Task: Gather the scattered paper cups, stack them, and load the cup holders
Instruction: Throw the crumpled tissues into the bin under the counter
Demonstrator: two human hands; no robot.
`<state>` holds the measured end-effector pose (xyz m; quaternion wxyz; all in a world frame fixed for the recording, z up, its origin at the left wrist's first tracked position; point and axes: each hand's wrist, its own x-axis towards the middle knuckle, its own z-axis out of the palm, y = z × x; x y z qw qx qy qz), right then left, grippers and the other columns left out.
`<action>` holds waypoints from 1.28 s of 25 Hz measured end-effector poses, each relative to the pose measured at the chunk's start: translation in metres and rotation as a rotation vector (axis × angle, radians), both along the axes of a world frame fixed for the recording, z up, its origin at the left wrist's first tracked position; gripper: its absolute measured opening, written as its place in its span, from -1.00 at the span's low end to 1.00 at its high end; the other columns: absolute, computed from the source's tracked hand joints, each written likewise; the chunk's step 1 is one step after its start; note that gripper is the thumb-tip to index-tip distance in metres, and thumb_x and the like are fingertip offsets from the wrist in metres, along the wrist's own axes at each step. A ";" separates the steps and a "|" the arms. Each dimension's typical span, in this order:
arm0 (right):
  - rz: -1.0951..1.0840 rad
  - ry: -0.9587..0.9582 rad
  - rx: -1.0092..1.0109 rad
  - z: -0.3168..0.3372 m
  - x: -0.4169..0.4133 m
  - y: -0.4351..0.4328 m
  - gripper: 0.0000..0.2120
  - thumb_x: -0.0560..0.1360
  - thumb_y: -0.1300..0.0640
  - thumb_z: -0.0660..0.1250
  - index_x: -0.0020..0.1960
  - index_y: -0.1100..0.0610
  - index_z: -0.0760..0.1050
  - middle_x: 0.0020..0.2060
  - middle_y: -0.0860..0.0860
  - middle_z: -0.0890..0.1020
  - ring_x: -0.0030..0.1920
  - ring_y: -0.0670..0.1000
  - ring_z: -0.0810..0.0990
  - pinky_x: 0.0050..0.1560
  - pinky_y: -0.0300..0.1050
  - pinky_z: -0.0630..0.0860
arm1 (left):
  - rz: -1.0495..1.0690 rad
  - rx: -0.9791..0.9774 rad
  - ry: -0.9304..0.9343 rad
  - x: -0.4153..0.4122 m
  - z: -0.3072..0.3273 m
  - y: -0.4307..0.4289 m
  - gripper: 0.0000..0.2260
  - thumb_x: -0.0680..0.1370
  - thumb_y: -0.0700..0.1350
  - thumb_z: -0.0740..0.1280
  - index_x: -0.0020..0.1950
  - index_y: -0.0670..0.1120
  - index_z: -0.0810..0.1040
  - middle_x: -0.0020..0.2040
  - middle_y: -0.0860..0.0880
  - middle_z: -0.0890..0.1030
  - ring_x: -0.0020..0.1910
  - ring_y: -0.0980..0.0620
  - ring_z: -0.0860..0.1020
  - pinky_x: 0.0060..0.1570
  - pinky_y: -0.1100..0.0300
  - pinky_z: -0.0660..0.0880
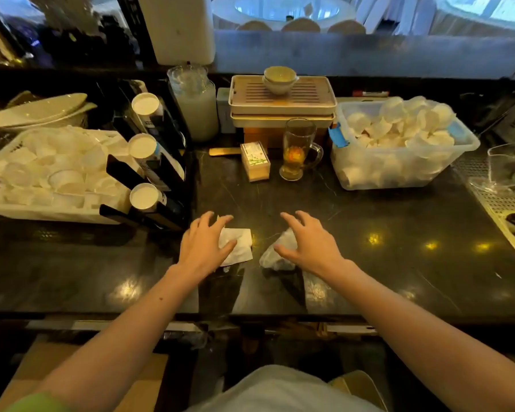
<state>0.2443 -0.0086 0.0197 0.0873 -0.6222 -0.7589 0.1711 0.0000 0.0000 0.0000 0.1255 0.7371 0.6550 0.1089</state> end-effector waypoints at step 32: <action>-0.375 0.571 -0.010 -0.028 -0.007 -0.053 -0.76 0.51 0.24 0.34 0.15 0.05 0.58 0.01 -0.15 0.59 0.03 -0.20 0.53 0.05 -0.31 0.47 | 0.065 -0.167 -0.534 0.014 -0.019 -0.024 -0.74 0.52 -0.30 0.28 0.16 -0.07 0.57 0.01 -0.06 0.56 -0.01 -0.01 0.53 -0.10 0.30 0.46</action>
